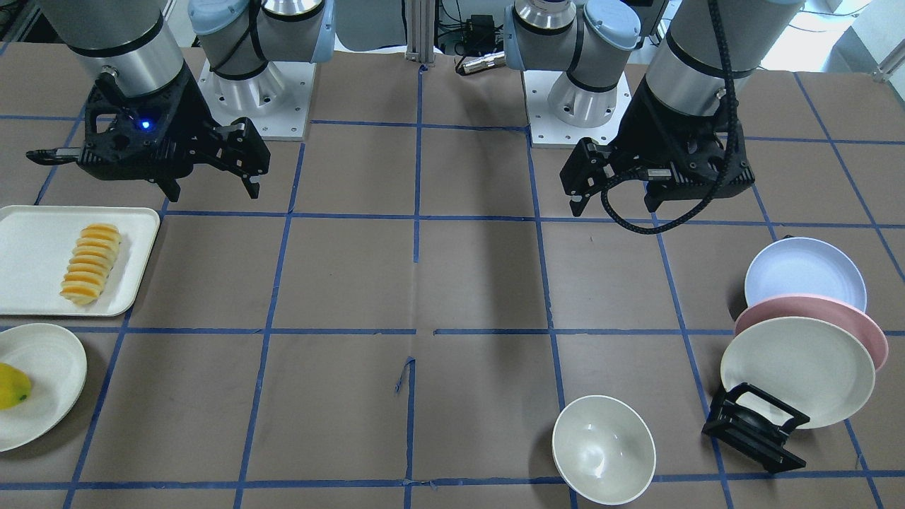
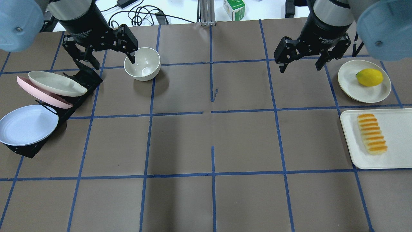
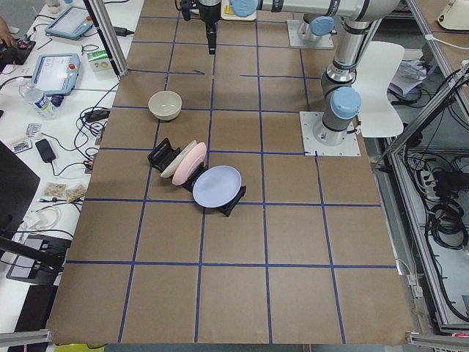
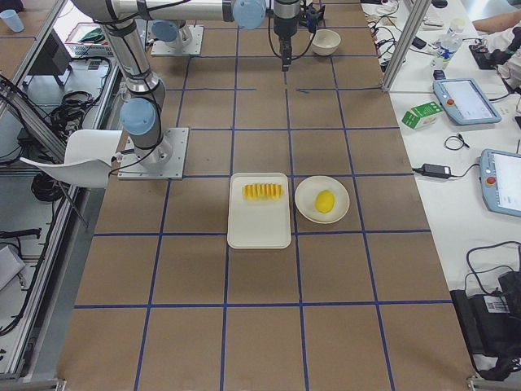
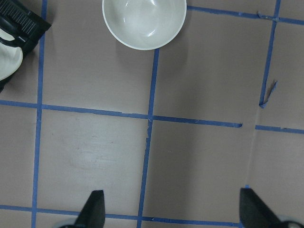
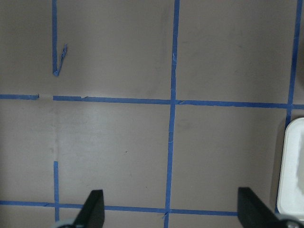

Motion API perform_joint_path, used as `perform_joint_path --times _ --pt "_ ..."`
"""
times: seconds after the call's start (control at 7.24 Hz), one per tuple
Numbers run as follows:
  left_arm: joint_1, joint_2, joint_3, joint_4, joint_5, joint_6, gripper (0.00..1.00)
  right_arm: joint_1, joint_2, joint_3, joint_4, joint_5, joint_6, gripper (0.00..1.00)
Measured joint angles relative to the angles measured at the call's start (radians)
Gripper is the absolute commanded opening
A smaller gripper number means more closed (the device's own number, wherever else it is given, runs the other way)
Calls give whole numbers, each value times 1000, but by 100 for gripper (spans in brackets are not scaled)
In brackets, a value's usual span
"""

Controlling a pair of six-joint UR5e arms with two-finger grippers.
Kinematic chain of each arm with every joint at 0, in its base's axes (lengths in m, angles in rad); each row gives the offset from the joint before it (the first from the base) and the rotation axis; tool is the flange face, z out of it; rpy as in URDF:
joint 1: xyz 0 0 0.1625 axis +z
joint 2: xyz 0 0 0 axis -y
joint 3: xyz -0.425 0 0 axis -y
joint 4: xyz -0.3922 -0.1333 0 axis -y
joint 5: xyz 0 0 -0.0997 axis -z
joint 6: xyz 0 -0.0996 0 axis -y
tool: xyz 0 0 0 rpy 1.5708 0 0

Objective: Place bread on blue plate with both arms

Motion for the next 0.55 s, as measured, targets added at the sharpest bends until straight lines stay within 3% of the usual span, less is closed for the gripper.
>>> perform_joint_path --times 0.55 --pt "-1 14 -12 6 0 1 100 0 -1 7 2 1 2 100"
